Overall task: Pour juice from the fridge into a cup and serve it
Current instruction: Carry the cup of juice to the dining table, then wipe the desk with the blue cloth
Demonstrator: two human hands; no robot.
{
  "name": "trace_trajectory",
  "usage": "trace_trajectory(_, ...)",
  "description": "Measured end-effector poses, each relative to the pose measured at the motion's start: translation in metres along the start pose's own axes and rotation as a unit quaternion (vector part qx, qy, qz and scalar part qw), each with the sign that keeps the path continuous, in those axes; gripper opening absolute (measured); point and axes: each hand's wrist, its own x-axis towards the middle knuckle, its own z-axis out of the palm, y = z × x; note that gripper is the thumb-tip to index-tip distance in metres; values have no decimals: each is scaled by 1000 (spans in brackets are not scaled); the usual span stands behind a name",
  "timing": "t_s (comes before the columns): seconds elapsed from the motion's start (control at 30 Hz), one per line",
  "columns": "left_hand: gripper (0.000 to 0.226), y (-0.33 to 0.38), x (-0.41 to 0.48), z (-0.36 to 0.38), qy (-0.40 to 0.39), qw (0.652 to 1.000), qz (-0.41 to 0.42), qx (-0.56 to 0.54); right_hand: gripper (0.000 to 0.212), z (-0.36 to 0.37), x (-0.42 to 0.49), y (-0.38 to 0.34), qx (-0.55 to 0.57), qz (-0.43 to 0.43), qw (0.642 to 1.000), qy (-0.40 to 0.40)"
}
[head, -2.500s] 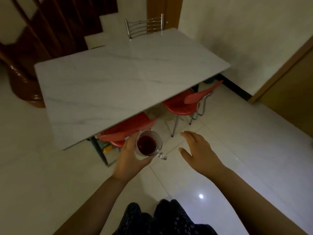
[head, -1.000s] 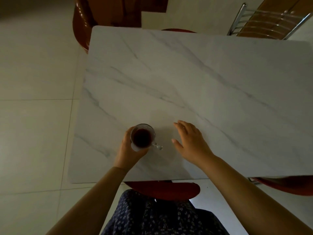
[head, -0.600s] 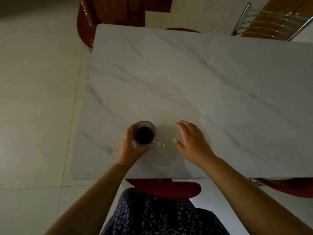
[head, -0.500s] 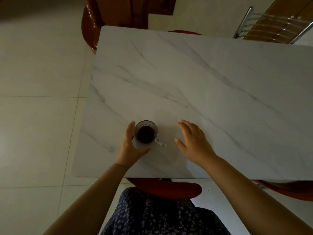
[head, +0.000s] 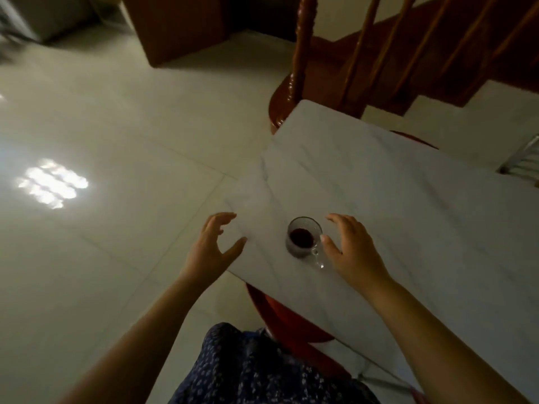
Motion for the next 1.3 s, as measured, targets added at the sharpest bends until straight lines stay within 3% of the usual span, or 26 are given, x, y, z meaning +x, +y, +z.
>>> trace_trajectory(0.3, 31, 19, -116, -73, 216, 973, -83, 25, 28, 28, 0, -93, 64, -191, 975, -93)
trace_trajectory(0.4, 37, 16, -162, -106, 264, 956, -118, 49, 25, 52, -8, -142, 86, -248, 954, -143)
trace_trajectory(0.6, 21, 0, -258, -170, 398, 893, -201, 55, 23, 114, -36, -260, 101, -376, 892, -230)
trace_trajectory(0.87, 31, -62, -395, -260, 449, 826, -308, 147, 29, 227, -106, -431, 78, -502, 802, -315)
trace_trajectory(1.3, 33, -174, -545, -399, 558, 711, -421, 77, 32, 396, -209, -660, 19, -600, 673, -432)
